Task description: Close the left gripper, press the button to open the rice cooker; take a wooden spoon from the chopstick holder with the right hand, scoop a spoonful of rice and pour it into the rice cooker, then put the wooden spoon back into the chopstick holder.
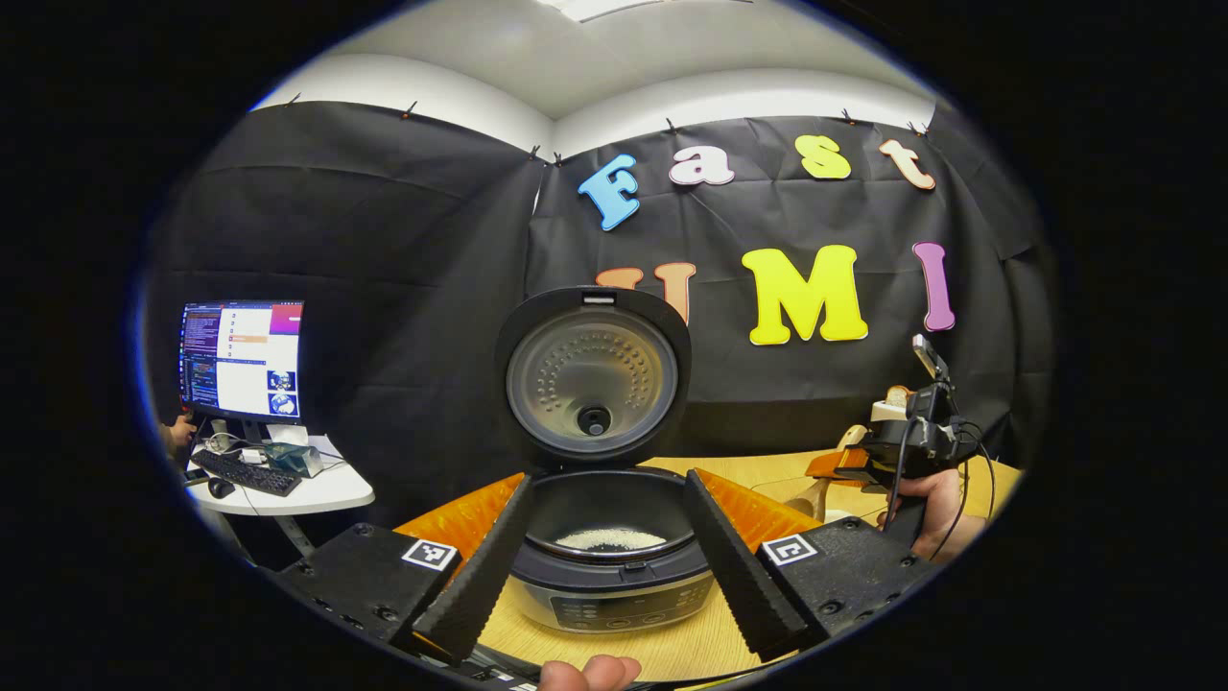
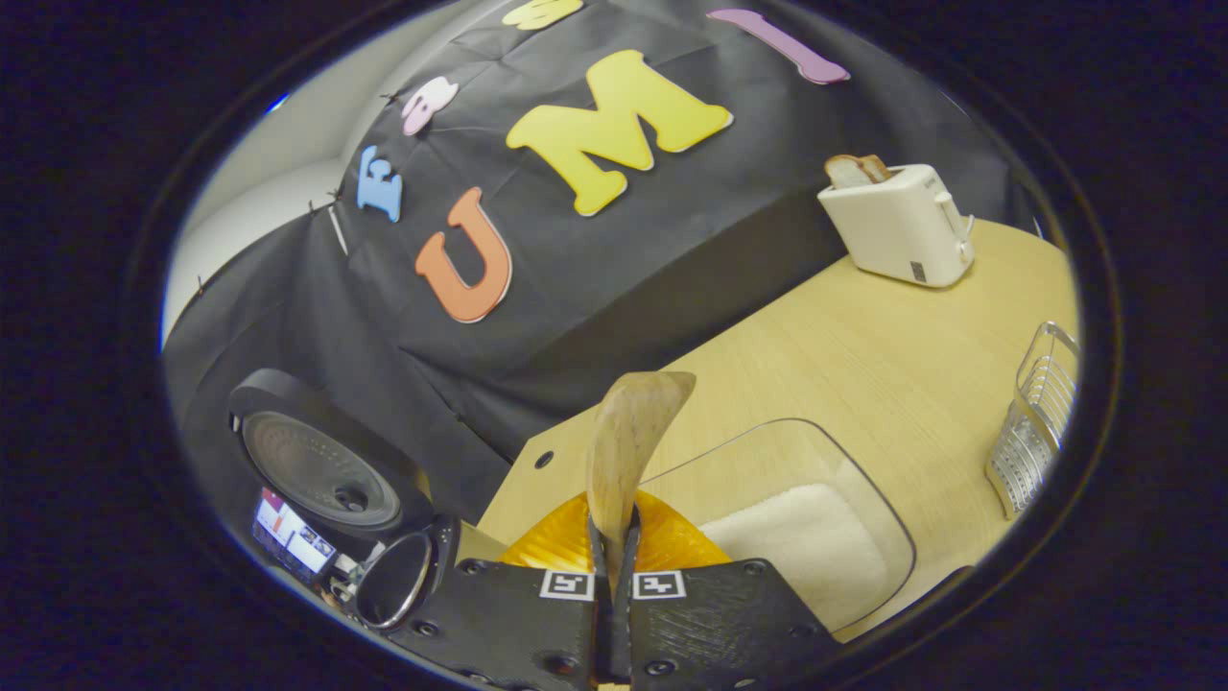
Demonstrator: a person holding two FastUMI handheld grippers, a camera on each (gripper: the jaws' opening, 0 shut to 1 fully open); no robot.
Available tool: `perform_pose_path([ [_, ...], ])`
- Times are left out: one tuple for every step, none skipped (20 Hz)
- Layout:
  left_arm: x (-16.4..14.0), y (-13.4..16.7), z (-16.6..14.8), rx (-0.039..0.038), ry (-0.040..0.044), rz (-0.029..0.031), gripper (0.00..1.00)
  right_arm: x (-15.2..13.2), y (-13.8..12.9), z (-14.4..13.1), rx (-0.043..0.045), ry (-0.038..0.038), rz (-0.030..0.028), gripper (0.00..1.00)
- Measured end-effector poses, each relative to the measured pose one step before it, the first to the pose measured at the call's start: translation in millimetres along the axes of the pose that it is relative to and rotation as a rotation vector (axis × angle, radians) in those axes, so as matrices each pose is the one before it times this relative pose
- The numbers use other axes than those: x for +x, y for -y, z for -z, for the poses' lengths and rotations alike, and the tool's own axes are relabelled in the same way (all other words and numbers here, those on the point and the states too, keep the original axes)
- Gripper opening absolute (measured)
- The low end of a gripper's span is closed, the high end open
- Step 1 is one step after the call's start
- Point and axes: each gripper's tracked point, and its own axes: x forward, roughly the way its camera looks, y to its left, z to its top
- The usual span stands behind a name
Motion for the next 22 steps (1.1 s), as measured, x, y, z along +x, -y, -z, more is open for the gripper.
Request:
perform_pose_path([
  [-0.69,-2.22,-0.94,0.00060,0.00267,-0.00673,0.99,-1.39,6.73,-3.32,0.01663,-0.00104,0.00785,0.00],
  [0.74,-1.89,-0.93,0.00025,0.00521,-0.00540,0.99,-2.71,6.70,-4.94,0.01376,-0.00046,0.00190,0.00],
  [0.10,-1.38,-0.22,0.00136,0.00120,-0.00541,0.99,-3.55,4.89,-5.68,0.01605,0.00248,-0.00252,0.00],
  [-0.05,-2.40,1.35,0.00208,-0.00358,-0.00737,0.99,-3.55,4.73,-8.54,0.02304,0.00914,-0.00674,0.00],
  [-0.33,-2.35,0.91,0.00477,-0.00317,-0.00790,0.99,-3.98,5.31,-13.77,0.03899,0.02044,-0.00381,0.00],
  [0.30,-1.74,0.27,0.00395,-0.00214,-0.00650,0.99,-4.03,3.19,-8.74,0.02712,0.01349,-0.00098,0.00],
  [-0.45,-1.95,-0.19,0.00365,-0.00187,-0.00424,0.99,-2.62,2.51,-7.97,0.02267,0.00830,0.00276,0.00],
  [-0.05,-0.73,0.67,0.00330,-0.00097,-0.00210,0.99,-2.59,0.55,-6.17,0.01325,0.00661,0.00041,0.00],
  [0.05,0.28,-0.62,0.00451,0.00131,-0.00108,0.99,-2.07,-2.75,-6.52,0.00118,0.01211,-0.00359,0.00],
  [0.07,-0.79,0.36,0.00333,0.00066,-0.00079,0.99,-3.18,-7.37,-6.41,0.00283,0.00977,-0.01187,0.00],
  [0.17,0.66,0.30,0.00102,-0.00184,0.00382,0.99,-2.95,-8.54,-1.14,0.00134,0.00378,-0.01141,0.00],
  [-0.03,-1.17,1.77,0.00922,-0.00482,-0.00289,0.99,-2.76,-11.54,1.18,-0.00945,-0.00506,-0.01544,0.00],
  [-0.12,-7.00,1.19,0.02720,-0.00379,-0.02314,0.99,-2.40,-12.80,3.01,-0.01088,-0.00567,-0.01724,0.00],
  [0.36,-8.71,2.75,0.02611,-0.00429,-0.02391,0.99,-1.90,-14.65,3.73,-0.00622,-0.00779,-0.02206,0.00],
  [0.72,-3.84,3.58,0.01029,-0.00807,-0.00704,0.99,-1.51,-16.92,5.41,0.00282,-0.01105,-0.02803,0.00],
  [0.57,0.19,3.46,-0.00409,-0.01079,0.00318,0.99,0.27,-17.34,5.91,0.00230,-0.01305,-0.02862,0.00],
  [-0.23,-3.92,2.74,-0.01070,-0.01145,-0.00158,0.99,0.05,-16.63,6.58,-0.00396,-0.01039,-0.02454,0.00],
  [-1.00,-7.96,1.75,-0.00903,-0.00811,-0.00878,0.99,1.88,-14.76,5.91,-0.00723,-0.00825,-0.01756,0.00],
  [-0.53,-7.41,0.73,-0.00743,-0.00277,-0.00926,1.00,2.92,-14.72,6.40,-0.00773,-0.00962,-0.01562,0.00],
  [-0.63,-6.78,0.30,-0.00950,-0.00162,-0.00861,0.99,4.62,-14.45,5.35,-0.00655,-0.01112,-0.01842,0.00],
  [-0.17,-6.06,-0.20,-0.01197,0.00063,-0.01153,0.99,5.16,-14.73,6.12,-0.00538,-0.01049,-0.01893,0.01],
  [0.43,-7.52,1.95,-0.01292,-0.00539,-0.01840,0.99,6.01,-13.20,6.45,-0.00715,-0.01263,-0.01586,0.01],
])
